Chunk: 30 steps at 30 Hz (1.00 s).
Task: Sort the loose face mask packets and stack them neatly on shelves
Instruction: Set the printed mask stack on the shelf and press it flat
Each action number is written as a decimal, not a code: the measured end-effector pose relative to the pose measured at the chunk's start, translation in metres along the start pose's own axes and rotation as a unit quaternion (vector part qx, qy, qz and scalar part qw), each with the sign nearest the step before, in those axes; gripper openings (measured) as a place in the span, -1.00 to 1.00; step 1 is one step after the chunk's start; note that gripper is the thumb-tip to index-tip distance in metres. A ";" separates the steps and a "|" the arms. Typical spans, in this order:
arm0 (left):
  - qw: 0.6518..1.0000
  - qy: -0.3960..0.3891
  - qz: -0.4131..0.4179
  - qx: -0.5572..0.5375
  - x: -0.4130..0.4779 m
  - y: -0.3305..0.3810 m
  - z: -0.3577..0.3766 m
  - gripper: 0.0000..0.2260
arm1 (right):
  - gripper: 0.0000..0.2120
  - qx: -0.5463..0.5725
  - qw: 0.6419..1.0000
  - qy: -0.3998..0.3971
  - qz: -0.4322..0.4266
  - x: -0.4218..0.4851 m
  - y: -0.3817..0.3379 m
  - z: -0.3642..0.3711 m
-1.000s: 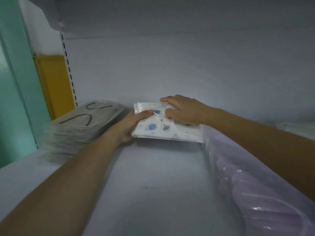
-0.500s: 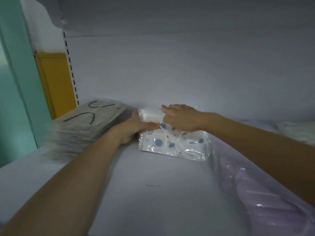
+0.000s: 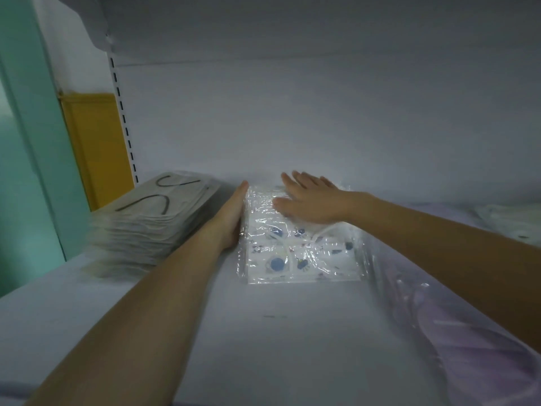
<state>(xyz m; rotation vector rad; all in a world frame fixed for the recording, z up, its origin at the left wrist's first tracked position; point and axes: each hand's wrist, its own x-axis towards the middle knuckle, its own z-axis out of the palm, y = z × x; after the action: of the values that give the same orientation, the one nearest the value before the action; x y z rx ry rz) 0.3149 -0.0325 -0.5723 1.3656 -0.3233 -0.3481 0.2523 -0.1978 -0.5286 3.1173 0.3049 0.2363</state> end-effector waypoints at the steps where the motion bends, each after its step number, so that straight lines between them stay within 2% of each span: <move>1: 1.000 0.001 0.003 0.000 0.001 0.000 0.000 -0.53 | -0.31 0.000 1.000 0.016 -0.004 0.001 -0.001 0.000; 5: 1.000 0.019 0.002 0.014 0.003 0.000 0.001 -0.54 | -0.30 -0.024 0.999 -0.025 -0.009 0.001 -0.009 0.012; 9: 0.999 0.031 0.022 0.037 0.009 -0.002 -0.002 -0.55 | -0.28 -0.004 1.000 0.000 0.017 0.004 -0.003 0.008; 12: 0.997 0.051 0.023 0.049 0.009 -0.001 0.001 -0.54 | -0.26 -0.016 0.999 -0.030 0.025 0.002 -0.002 0.015; 16: 0.996 0.055 0.032 0.057 0.015 -0.003 -0.001 -0.60 | -0.24 0.013 0.999 0.009 0.031 0.002 0.002 0.010; 20: 0.994 0.078 0.028 0.076 0.014 -0.003 -0.001 -0.59 | -0.19 0.009 0.998 -0.045 0.038 0.000 0.002 0.020; 23: 0.993 0.080 0.035 0.075 0.014 -0.003 -0.002 -0.58 | -0.19 0.029 0.998 0.003 0.049 0.005 0.007 0.010; 27: 0.992 0.115 0.016 0.058 0.009 0.001 0.004 -0.62 | -0.16 0.031 0.996 -0.047 0.069 0.004 0.007 0.026; 30: 0.991 0.102 0.023 0.084 0.010 0.001 0.003 -0.60 | -0.14 0.049 0.995 -0.009 0.087 0.007 0.010 0.017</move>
<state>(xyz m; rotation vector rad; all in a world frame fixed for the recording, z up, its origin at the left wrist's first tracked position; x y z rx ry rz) 0.3225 -0.0388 -0.5707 1.5427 -0.2182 -0.1436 0.2641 -0.2064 -0.5445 3.2427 0.0467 0.1977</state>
